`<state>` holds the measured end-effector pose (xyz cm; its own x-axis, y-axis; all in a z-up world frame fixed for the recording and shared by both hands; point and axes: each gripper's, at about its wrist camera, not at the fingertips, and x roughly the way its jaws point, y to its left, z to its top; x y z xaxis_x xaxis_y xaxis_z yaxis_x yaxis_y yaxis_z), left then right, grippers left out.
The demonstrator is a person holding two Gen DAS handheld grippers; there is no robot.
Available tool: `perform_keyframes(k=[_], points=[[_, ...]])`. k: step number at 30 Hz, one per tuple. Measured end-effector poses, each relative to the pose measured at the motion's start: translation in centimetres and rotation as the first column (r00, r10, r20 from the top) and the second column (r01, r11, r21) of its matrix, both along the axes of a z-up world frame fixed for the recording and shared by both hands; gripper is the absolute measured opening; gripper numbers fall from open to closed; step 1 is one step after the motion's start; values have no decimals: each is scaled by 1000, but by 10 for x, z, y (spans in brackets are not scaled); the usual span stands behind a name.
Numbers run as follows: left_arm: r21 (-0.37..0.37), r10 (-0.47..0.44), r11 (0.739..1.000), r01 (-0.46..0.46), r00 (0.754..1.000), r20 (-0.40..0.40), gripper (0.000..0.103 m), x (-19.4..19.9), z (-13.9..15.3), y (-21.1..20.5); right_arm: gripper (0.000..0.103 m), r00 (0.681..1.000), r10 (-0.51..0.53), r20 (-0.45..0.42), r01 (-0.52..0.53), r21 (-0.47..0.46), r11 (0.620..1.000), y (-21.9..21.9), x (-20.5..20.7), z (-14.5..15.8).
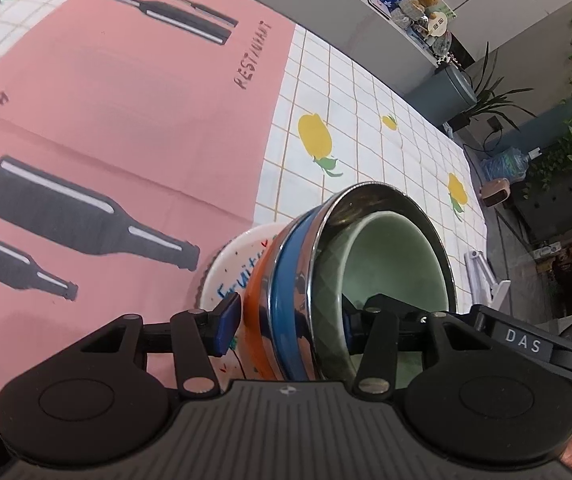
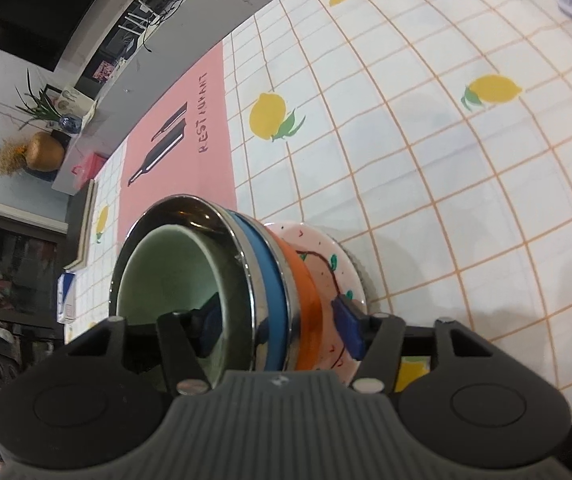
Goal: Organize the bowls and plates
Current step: 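Lower the bowl stack onto the Fruity plate and open both grippers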
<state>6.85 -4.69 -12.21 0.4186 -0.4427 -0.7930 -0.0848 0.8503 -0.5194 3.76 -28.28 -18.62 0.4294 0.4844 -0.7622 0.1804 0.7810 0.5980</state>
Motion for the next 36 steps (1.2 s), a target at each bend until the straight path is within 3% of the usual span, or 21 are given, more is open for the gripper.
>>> perform_keyframes(k=[4, 9, 16, 21, 26, 32, 36], points=[[18, -3, 1000, 2, 999, 36, 70, -1, 8, 2, 65, 1000, 4, 1, -4, 1, 1000, -1, 1, 2], [90, -45, 995, 36, 994, 101, 73, -6, 28, 2, 68, 1000, 17, 26, -16, -31, 999, 1, -2, 16], [225, -124, 972, 75, 969, 213, 73, -27, 72, 5, 73, 988, 59, 143, -31, -188, 982, 10, -22, 63], [317, -186, 944, 92, 941, 281, 73, -54, 106, 7, 75, 968, 119, 219, -49, -299, 953, 20, -48, 98], [374, -227, 924, 77, 898, 377, 73, -89, 134, 10, 76, 945, 174, 278, -59, -379, 924, 33, -81, 120], [461, -303, 884, 76, 844, 443, 74, -127, 150, 7, 79, 917, 227, 328, -59, -451, 891, 47, -126, 130], [490, -330, 868, 81, 831, 447, 79, -149, 150, 6, 80, 908, 247, 337, -50, -498, 866, 57, -156, 124]])
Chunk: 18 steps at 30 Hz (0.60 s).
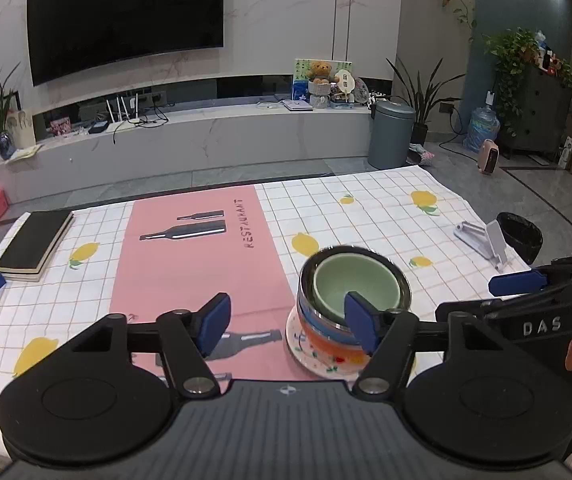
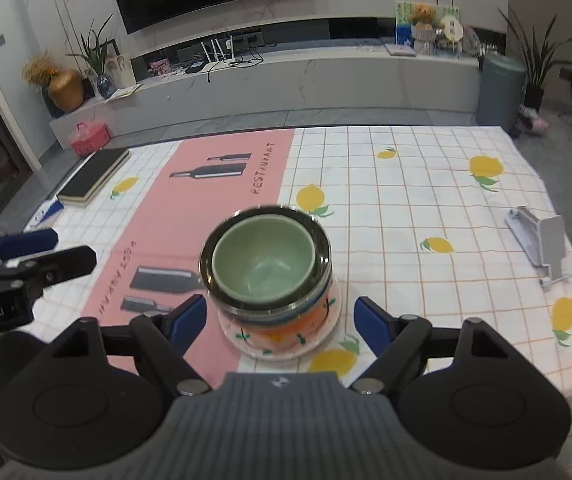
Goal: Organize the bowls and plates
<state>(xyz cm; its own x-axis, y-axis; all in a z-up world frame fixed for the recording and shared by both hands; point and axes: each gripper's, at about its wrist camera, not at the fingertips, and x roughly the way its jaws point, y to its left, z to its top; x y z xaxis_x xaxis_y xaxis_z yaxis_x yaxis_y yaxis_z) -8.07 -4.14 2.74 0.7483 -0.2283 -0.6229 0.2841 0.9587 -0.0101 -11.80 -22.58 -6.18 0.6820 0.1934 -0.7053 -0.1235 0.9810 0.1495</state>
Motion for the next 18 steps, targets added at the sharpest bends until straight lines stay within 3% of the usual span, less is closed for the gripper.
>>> perform_keyframes(k=[10, 14, 18], points=[[8, 66, 998, -66, 998, -3, 80, -31, -35, 4, 81, 996, -9, 93, 20, -115, 993, 29, -53, -27], [55, 118, 991, -119, 993, 8, 80, -32, -51, 0, 82, 996, -38, 78, 48, -125, 991, 32, -54, -40], [71, 122, 990, -119, 992, -43, 80, -25, -67, 1, 82, 997, -72, 35, 75, -108, 991, 31, -46, -54]])
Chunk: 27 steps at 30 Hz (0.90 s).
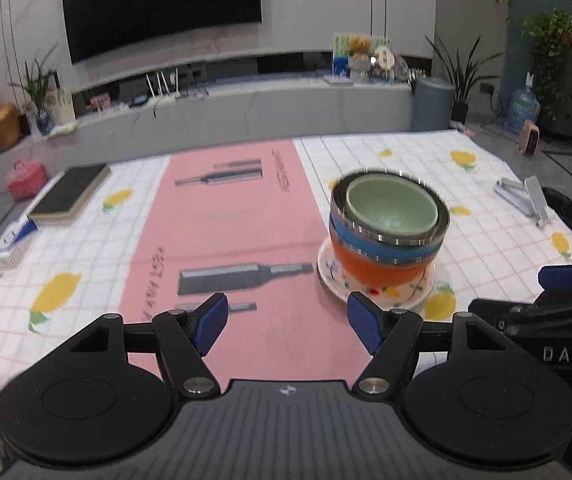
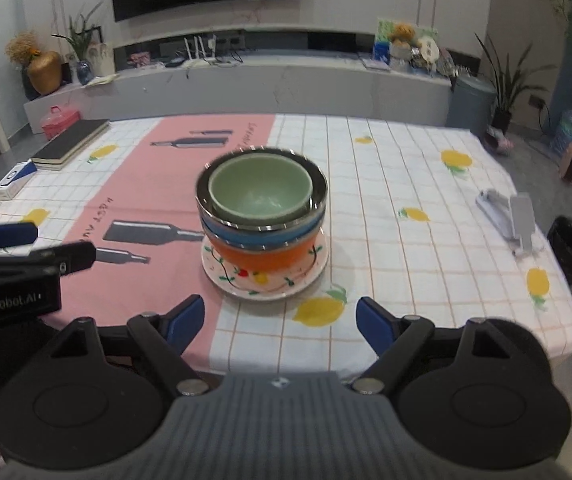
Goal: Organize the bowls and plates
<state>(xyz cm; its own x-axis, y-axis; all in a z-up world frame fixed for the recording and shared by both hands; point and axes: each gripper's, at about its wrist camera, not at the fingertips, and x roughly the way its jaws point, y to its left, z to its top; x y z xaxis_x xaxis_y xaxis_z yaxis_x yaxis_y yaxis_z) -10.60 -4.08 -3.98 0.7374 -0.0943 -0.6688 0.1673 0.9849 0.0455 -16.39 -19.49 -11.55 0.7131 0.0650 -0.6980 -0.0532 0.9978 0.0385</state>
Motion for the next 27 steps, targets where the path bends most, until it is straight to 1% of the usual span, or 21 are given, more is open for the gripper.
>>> perform_keyframes(k=[3, 6, 10, 27], points=[[9, 5, 1000, -5, 1000, -28, 80, 5, -11, -1, 82, 1000, -12, -21, 12, 3, 1000, 1, 6, -7], [15, 6, 1000, -5, 999, -42, 80, 8, -16, -2, 82, 999, -20, -34, 20, 4, 1000, 0, 11, -11], [29, 7, 1000, -5, 998, -59, 80, 11, -21, -3, 82, 999, -34, -30, 34, 11, 999, -2, 16, -12], [28, 2, 1000, 0, 997, -71, 80, 15, -22, -3, 82, 999, -34, -19, 34, 7, 999, -1, 21, -11]])
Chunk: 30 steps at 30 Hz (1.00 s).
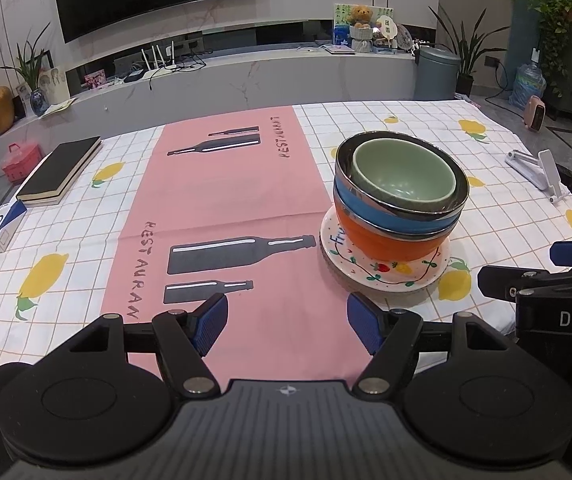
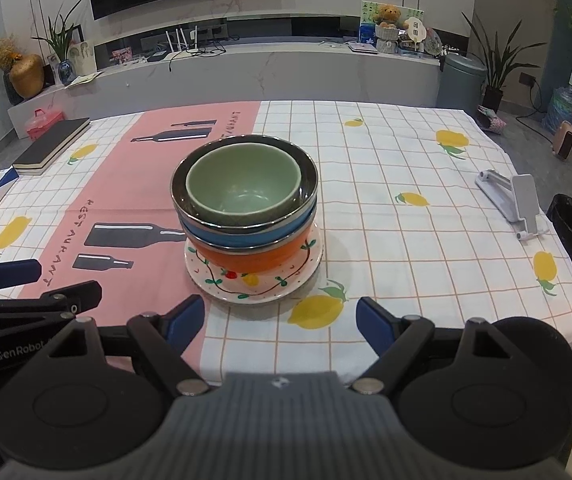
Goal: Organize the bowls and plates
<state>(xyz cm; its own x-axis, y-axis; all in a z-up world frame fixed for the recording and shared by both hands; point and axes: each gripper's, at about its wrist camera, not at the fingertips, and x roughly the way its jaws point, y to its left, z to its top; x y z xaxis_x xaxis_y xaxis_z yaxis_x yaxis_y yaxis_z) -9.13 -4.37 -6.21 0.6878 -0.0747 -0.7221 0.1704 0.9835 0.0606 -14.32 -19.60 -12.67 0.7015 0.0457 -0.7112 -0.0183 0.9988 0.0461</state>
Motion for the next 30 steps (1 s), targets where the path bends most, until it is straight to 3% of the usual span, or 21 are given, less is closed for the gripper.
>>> perform_keyframes(k=[30], points=[[-13, 4, 1000, -4, 1000, -4, 80, 0, 3, 3, 82, 1000, 6, 9, -6, -11, 1000, 2, -1, 3]])
